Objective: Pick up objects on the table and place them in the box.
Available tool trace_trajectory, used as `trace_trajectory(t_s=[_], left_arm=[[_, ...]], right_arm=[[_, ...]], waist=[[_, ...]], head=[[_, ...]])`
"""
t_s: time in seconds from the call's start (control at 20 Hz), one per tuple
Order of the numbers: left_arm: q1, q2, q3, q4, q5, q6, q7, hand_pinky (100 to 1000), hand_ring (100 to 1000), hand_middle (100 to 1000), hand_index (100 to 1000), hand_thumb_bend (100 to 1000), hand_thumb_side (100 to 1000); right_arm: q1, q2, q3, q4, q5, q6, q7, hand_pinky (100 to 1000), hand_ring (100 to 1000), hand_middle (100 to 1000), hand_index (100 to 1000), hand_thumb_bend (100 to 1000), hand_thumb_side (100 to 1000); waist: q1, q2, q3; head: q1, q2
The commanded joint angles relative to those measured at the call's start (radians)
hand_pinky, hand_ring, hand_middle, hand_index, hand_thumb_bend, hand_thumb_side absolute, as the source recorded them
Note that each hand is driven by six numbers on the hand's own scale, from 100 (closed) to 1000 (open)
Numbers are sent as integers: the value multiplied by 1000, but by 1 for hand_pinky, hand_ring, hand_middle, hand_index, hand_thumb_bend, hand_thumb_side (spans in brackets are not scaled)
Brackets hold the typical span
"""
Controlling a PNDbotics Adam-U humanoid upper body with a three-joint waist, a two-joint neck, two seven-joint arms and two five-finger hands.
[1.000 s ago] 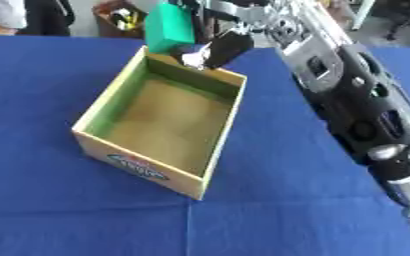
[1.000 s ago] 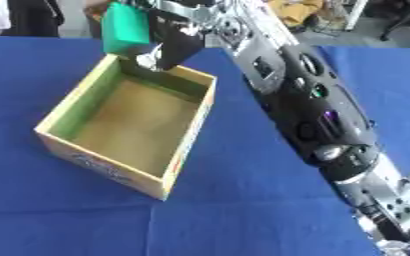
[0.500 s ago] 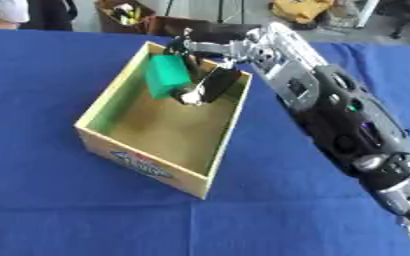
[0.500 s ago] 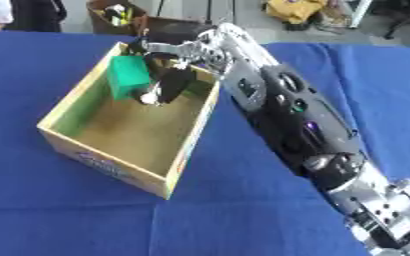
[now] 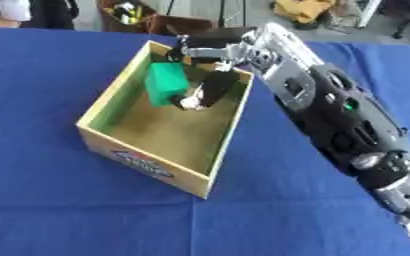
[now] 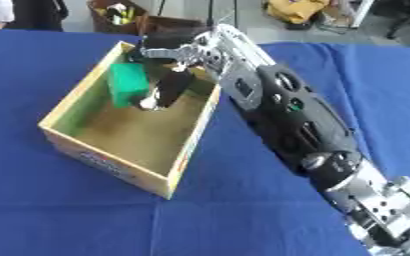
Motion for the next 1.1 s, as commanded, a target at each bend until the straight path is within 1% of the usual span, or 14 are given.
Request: trace_trajectory(t_s=[0.05,0.1,0.15,0.2,0.25,0.35,0.4,0.45,0.55,0.65,0.9,0.95,1.0,1.1], left_arm=[[-6,2,-2,-18,1,4,1,703,581,663,799,100,984],[-5,2,-2,-18,1,4,2,703,581,664,799,100,984],[-5,1,-2,-18,0,5,2,703,581,664,799,100,983],[-5,0,-2,-18,0,5,2,703,581,664,799,100,983],[-6,0,-2,-18,0,5,2,703,581,663,799,100,983],[-6,-1,-3,-18,0,6,2,703,581,663,799,100,981],[-7,-2,-3,-18,1,6,1,703,581,663,799,100,981],[-7,-3,-4,-18,1,6,1,703,581,663,799,100,981],[-8,-4,-6,-18,1,7,-1,704,581,663,799,100,981],[-8,-4,-5,-18,2,7,-1,704,581,662,799,100,980],[-6,-4,-5,-18,1,9,-2,704,581,661,799,100,981],[-6,-4,-6,-18,1,9,-3,704,582,661,799,100,981],[-6,-4,-6,-18,2,8,-3,704,582,661,799,100,981],[-5,-4,-6,-18,1,8,-4,704,582,661,799,100,981]], right_arm=[[-33,-14,-20,-21,29,-23,41,778,919,805,795,282,623],[-33,-14,-24,-22,43,-29,49,799,941,843,855,427,651],[-33,-14,-27,-21,57,-34,58,816,959,863,882,521,658],[-33,-13,-29,-19,70,-38,65,816,959,863,882,521,658],[-32,-13,-32,-16,82,-40,72,827,969,871,900,569,653],[-32,-11,-36,-9,96,-43,79,835,971,867,896,553,643],[-32,-9,-37,-6,101,-44,79,829,962,850,868,485,632],[-31,-8,-36,-3,104,-46,78,827,958,836,859,468,628],[-28,-6,-32,8,105,-51,81,838,976,865,898,561,638],[-28,-6,-36,14,104,-51,76,833,967,844,888,568,666],[-30,-19,-59,-26,87,-37,4,827,955,827,872,532,724],[-30,-23,-66,-43,79,-32,-15,826,952,826,867,460,818],[-29,-30,-74,-65,71,-26,-35,827,951,823,866,502,772],[-24,-46,-90,-115,49,-13,-71,826,947,823,858,470,809]], waist=[[3,-19,2],[3,-19,3],[2,-19,3],[2,-19,4],[2,-19,4],[3,-18,2],[2,-17,2],[2,-16,3],[2,-15,4],[3,-13,4],[5,-14,0],[6,-14,-2],[6,-16,-3],[8,-18,-5]], head=[[3,-5],[2,-6],[2,-6],[1,-7],[1,-7],[0,-8],[0,-8],[-1,-9],[0,-9],[0,-10],[3,-9],[4,-9],[6,-9],[10,-9]])
